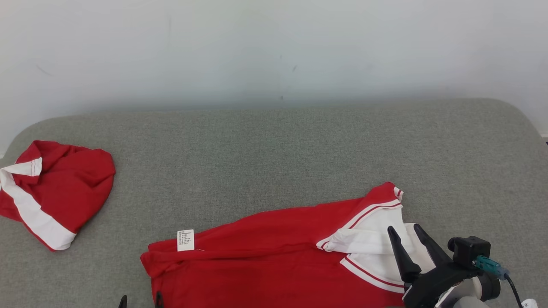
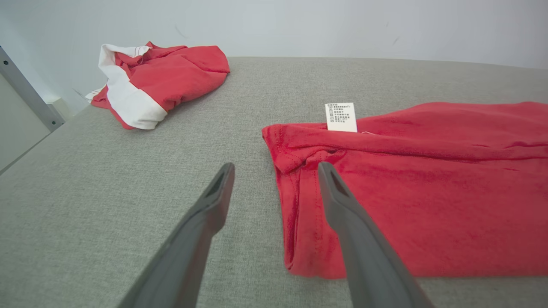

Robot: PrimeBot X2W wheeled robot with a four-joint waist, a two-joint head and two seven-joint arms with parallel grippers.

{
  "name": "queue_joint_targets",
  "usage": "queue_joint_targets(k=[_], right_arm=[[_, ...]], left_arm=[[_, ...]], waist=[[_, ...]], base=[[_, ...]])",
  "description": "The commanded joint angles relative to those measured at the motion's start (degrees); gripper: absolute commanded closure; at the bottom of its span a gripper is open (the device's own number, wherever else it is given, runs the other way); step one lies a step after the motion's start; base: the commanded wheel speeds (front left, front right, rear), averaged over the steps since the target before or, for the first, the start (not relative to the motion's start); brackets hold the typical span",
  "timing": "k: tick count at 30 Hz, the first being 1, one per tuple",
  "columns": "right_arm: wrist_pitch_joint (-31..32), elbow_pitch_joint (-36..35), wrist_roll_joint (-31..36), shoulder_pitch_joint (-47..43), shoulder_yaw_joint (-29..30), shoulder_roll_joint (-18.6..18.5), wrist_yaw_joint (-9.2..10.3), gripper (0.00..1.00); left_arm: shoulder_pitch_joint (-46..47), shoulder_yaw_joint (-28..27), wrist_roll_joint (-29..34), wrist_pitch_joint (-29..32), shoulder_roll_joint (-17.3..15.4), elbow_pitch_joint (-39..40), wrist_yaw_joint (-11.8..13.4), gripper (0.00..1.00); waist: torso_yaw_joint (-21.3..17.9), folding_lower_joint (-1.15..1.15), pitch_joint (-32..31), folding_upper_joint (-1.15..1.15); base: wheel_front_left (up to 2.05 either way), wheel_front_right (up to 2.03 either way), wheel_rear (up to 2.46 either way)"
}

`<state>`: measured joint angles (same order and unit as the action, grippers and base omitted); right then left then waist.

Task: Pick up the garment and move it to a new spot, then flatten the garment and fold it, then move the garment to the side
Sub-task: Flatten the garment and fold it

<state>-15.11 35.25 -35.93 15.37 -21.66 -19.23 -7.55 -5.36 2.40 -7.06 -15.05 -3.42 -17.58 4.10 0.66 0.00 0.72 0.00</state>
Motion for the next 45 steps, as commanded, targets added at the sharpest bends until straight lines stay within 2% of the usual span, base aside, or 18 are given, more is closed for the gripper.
queue_joint_targets(k=[1,10,20,33,40,41,42,43,45], right_arm=[[-0.03,0.28,0.12,0.27,0.09,0.21,0.14,0.00],[-0.03,4.63,-1.33,0.47,1.65,0.05,0.14,0.00],[0.92,7.61,-2.51,2.41,1.73,-0.61,0.14,0.00],[6.93,13.56,-5.64,4.35,0.13,0.52,0.14,0.00],[9.82,12.95,-8.02,4.61,-3.35,1.74,-0.01,0.00],[10.20,12.72,-8.37,4.62,-3.98,1.73,-0.01,0.11],[10.76,12.62,-8.80,4.59,-4.59,1.72,-0.01,0.50],[11.04,12.52,-9.07,4.61,-5.14,1.62,-0.02,0.98],[11.63,12.81,-9.67,4.59,-5.90,1.43,-0.01,1.00]], left_arm=[[-0.36,-0.22,0.15,-0.18,0.21,-0.02,0.11,0.00],[-0.55,-0.54,0.64,-0.18,0.50,0.79,0.02,0.00],[0.84,0.42,0.67,-0.18,0.56,2.10,-0.12,0.00],[0.88,1.63,-0.04,-0.18,0.56,3.22,0.10,0.00],[1.65,2.19,-0.57,-0.18,0.57,3.40,0.42,0.00],[1.84,2.21,-0.68,-0.18,0.56,3.29,0.37,0.00],[1.98,2.29,-0.76,-0.18,0.56,3.15,0.38,0.00],[2.11,2.37,-0.85,-0.18,0.56,3.03,0.38,0.00],[2.18,2.46,-0.98,-0.18,0.56,2.80,0.67,0.00]], waist=[[-0.04,0.00,-0.09,0.00],[-0.21,0.00,-0.44,0.00],[1.00,0.00,2.24,0.00],[3.24,0.00,3.81,0.00],[3.92,0.00,5.05,0.00],[4.03,0.00,5.20,0.00],[4.13,0.00,5.33,0.00],[4.23,0.00,5.46,0.00],[4.40,0.00,5.67,0.00]], base=[[0.00,0.00,0.00],[0.00,0.00,0.00],[0.00,0.00,0.00],[0.00,0.00,0.00],[0.00,0.00,0.00],[0.00,0.00,0.00],[0.00,0.00,0.00],[0.00,0.00,0.00],[0.00,0.00,0.00]])
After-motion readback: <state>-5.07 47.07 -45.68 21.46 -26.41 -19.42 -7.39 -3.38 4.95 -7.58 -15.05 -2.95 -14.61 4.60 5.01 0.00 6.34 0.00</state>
